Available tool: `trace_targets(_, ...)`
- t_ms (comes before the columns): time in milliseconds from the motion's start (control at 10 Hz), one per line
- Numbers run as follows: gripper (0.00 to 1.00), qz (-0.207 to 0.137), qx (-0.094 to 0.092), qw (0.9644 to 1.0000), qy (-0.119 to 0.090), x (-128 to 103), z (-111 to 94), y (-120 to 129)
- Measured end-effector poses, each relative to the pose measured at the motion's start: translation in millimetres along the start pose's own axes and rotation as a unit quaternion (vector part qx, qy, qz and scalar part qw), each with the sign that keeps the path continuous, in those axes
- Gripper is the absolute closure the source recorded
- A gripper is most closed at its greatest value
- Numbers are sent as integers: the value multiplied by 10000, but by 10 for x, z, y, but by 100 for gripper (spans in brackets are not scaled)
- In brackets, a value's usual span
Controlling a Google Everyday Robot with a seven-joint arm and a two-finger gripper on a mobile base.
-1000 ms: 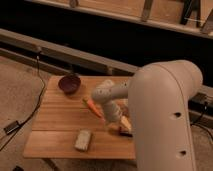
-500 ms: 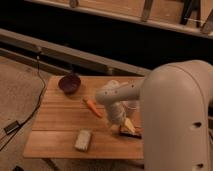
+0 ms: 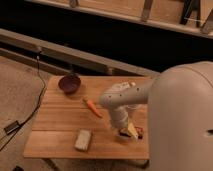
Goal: Push the eraser across the table
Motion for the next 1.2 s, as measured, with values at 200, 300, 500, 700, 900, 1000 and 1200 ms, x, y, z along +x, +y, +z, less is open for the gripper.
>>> trace_targets(200, 20, 2, 0, 10000, 0, -1, 0, -2)
trace_targets(300, 20, 1, 0, 10000, -1, -1, -1, -1)
trace_targets(500, 20, 0, 2, 10000, 1, 0, 1, -2)
trace_targets(700, 20, 1, 2, 10000, 1, 0, 2, -2)
trace_targets(900, 20, 3, 7, 10000, 8, -11, 15, 11)
trace_targets(1000, 20, -10, 32, 10000, -7, -95, 88, 48)
trace_targets(1200, 20, -6, 51, 10000, -39, -245, 186, 133)
